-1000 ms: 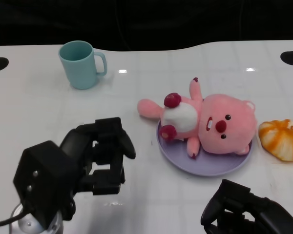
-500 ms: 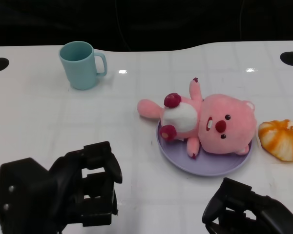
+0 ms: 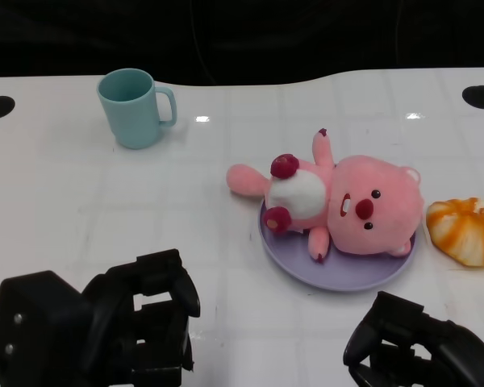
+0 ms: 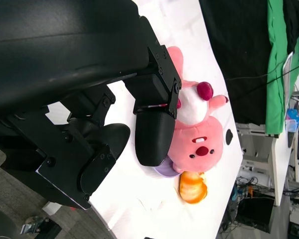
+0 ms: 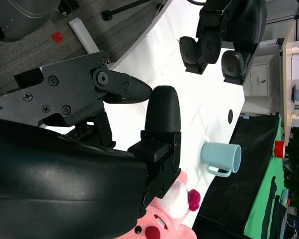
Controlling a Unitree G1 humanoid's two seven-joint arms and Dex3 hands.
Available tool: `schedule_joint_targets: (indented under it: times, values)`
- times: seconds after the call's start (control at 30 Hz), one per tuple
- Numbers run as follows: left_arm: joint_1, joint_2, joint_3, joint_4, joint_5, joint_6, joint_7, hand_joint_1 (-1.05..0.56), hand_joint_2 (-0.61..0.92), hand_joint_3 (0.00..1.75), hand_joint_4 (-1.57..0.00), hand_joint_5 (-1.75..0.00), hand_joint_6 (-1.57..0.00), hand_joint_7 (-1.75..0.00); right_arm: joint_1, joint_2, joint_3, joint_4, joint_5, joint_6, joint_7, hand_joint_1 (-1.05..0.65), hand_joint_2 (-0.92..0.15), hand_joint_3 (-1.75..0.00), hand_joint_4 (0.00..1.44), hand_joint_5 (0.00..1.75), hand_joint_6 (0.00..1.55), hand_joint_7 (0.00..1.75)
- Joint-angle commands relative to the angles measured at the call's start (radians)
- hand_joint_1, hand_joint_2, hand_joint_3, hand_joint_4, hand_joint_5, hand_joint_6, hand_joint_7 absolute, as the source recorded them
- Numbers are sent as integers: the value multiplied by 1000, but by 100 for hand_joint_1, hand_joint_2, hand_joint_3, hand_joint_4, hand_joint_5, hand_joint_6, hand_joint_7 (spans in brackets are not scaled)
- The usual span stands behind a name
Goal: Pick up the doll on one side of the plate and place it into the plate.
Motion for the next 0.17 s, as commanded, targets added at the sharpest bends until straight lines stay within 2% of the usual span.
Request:
schedule_joint_targets:
  times: [0.03, 0.17]
  values:
    - [4, 7, 4, 29, -5, -33, -13, -1, 42, 146, -91, -175, -82, -164, 1, -10, -12, 6, 4, -19, 3, -23, -87, -62, 66, 175, 45, 166]
    - [-1, 12, 3, 52, -3, -52, -22, -1, 41, 148, -92, -175, -84, -160, -2, -9, -13, 8, 0, -21, 1, -23, -87, -62, 66, 175, 45, 166]
